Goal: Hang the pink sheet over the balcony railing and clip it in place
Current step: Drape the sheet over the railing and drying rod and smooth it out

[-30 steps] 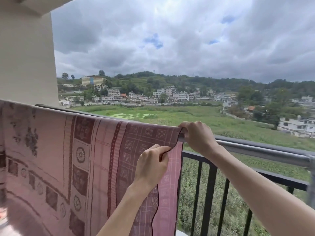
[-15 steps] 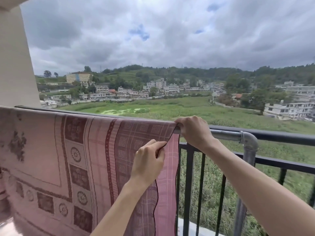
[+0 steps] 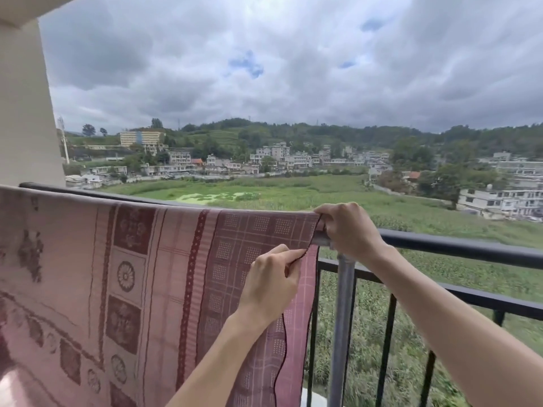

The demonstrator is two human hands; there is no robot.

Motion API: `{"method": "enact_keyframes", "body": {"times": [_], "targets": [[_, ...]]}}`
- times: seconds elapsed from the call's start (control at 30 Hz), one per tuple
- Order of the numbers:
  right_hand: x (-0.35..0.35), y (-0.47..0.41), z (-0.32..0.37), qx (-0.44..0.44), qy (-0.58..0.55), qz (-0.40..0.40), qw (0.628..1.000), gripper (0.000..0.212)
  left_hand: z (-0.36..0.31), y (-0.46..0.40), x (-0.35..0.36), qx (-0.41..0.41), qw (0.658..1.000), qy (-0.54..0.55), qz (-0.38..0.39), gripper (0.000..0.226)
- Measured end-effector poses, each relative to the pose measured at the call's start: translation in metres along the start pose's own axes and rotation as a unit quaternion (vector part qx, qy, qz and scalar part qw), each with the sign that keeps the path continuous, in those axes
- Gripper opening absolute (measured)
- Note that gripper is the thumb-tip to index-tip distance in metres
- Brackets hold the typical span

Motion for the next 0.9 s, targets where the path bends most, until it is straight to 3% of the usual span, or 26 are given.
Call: {"method": "enact_keyframes", "body": {"times": [0.2, 0.43, 0.77, 0.9], "targets": [[0.019, 0.0, 0.019, -0.033, -0.043, -0.024, 0.998, 0.025, 0.026, 0.006, -0.009, 0.004, 1.0, -0.011, 0.006, 0.028], [0.069, -0.012, 0.048, -0.052, -0.012, -0.035, 0.998, 0.027, 0.07, 0.018, -0.042, -0.002, 1.0, -0.01, -0.005, 0.027], [0.138, -0.018, 0.073, 0.057, -0.196, -0.094, 0.974, 0.022, 0.14, 0.037, -0.066, -0.027, 1.0, 0.001, -0.006, 0.026], [0.179, -0.022, 0.065, 0.155, -0.322, -0.032, 0.933, 0.021, 0.165, 0.043, -0.065, -0.045, 0.998, 0.008, -0.034, 0.027]]}}
Point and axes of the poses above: each hand's wrist, its own y-axis away from the middle knuckle, its own x-axis out of the palm, z = x × y, the point moved 4 cm from there along -y, towards the middle knuckle, and after that the axes turned 6 degrees about x, right-handed, at the moved point
